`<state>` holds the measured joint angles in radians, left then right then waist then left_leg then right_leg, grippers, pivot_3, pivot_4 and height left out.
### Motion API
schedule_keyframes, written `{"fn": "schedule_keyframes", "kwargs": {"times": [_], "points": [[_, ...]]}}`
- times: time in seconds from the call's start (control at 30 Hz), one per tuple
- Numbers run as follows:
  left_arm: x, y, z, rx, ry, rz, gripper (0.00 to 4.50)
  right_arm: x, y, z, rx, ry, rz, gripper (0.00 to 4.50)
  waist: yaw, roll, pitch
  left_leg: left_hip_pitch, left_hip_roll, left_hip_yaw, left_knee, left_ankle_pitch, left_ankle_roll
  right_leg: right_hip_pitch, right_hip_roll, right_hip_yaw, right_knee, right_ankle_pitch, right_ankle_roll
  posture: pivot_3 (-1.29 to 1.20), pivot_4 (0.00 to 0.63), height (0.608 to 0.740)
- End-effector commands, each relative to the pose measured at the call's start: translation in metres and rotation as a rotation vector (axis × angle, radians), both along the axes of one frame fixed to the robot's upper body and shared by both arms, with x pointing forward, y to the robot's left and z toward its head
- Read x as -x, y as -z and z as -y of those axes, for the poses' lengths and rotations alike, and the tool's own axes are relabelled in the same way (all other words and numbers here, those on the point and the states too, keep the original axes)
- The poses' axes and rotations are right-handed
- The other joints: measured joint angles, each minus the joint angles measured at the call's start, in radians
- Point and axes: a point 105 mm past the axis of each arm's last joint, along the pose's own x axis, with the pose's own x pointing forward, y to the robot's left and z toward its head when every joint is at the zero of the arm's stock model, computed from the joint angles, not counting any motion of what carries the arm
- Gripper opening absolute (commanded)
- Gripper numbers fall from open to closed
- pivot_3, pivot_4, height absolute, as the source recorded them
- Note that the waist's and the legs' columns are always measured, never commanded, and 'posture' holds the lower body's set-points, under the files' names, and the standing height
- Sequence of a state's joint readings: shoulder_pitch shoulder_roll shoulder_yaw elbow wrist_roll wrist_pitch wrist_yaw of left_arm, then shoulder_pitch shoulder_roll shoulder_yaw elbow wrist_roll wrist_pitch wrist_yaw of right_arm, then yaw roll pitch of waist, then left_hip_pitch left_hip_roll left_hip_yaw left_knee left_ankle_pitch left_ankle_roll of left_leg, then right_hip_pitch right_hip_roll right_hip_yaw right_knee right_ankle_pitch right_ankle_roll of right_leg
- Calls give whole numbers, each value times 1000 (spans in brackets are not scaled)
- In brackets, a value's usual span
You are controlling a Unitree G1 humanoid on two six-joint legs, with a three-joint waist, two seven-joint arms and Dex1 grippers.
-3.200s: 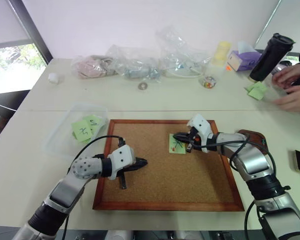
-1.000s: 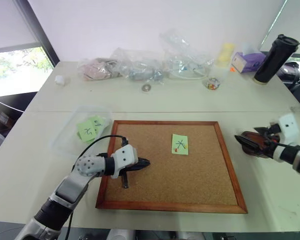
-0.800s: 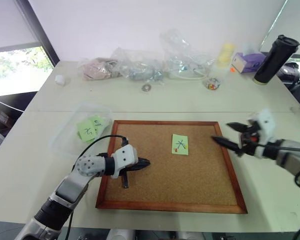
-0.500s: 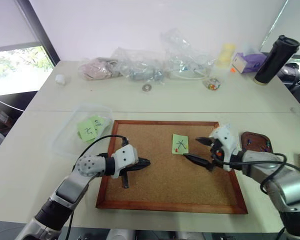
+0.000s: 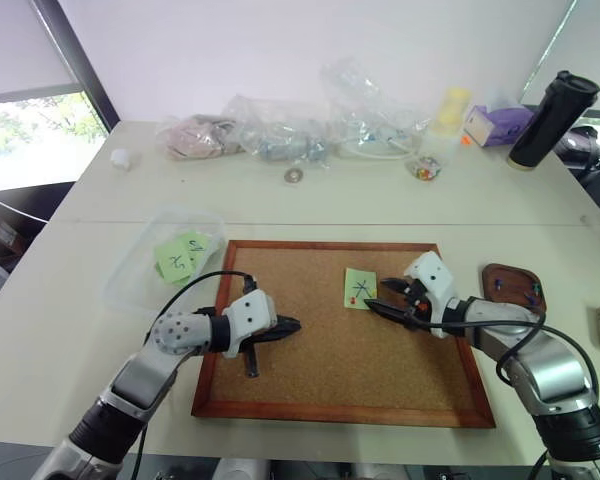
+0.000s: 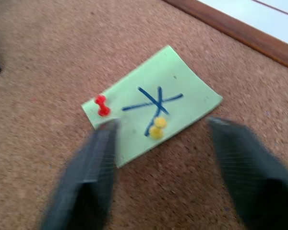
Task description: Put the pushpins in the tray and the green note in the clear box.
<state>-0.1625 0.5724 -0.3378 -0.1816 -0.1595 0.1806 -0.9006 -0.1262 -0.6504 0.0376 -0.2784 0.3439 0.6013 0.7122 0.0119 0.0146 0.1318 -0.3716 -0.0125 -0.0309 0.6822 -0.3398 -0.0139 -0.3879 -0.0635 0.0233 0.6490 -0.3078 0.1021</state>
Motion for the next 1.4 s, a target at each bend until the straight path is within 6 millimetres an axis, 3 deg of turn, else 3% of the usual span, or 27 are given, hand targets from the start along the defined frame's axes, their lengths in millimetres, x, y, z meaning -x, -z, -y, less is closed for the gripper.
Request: {"fn": "schedule_keyframes", "kwargs": {"times": [0.03, 0.07, 0.13, 0.4, 0.57, 0.67, 0.83, 0.93, 1.4], "points": [[5, 29, -11, -101, -46, -97, 0, 0, -4, -3, -4, -16, 30, 720, 0, 0, 0, 0, 0, 0, 0, 0, 0, 0, 0, 0, 0, 0, 0, 0, 150, 740], [5, 29, -11, -101, -46, -97, 0, 0, -4, -3, -4, -16, 30, 129, 0, 0, 0, 0, 0, 0, 0, 0, 0, 0, 0, 0, 0, 0, 0, 0, 150, 740], [5, 29, -11, -102, -47, -98, 0, 0, -4, -3, -3, -19, 32, 129, 0, 0, 0, 0, 0, 0, 0, 0, 0, 0, 0, 0, 0, 0, 0, 0, 150, 740], [5, 28, -11, -102, -45, -105, 0, -5, -37, 9, -64, 48, 106, 129, 0, 0, 0, 0, 0, 0, 0, 0, 0, 0, 0, 0, 0, 0, 0, 0, 150, 740], [6, 29, -10, -102, -40, -108, 0, -8, -69, 38, -169, 172, 158, 129, 0, 0, 0, 0, 0, 0, 0, 0, 0, 0, 0, 0, 0, 0, 0, 0, 150, 740], [7, 30, -10, -102, -37, -108, 0, -7, -77, 58, -198, 250, 172, 129, 0, 0, 0, 0, 0, 0, 0, 0, 0, 0, 0, 0, 0, 0, 0, 0, 150, 740], [7, 31, -8, -100, -31, -110, 0, 0, -65, 123, -106, 460, 161, 129, 1, -1, 0, -1, 0, 0, 0, 0, 0, 0, -1, 0, 0, 0, 0, 0, 150, 740], [6, 30, -6, -99, -25, -110, 0, 3, -54, 148, -65, 538, 148, 129, -1, 0, 0, 0, 0, 1, -1, 0, 1, 0, -1, 1, -1, 0, 0, 0, 150, 740], [8, 32, -8, -109, -15, -110, 0, 2, -26, 190, -53, 700, 111, 129, 0, 2, 0, 0, 0, 1, 0, 0, 1, 1, 0, 1, -1, 0, 0, 0, 150, 740]]}}
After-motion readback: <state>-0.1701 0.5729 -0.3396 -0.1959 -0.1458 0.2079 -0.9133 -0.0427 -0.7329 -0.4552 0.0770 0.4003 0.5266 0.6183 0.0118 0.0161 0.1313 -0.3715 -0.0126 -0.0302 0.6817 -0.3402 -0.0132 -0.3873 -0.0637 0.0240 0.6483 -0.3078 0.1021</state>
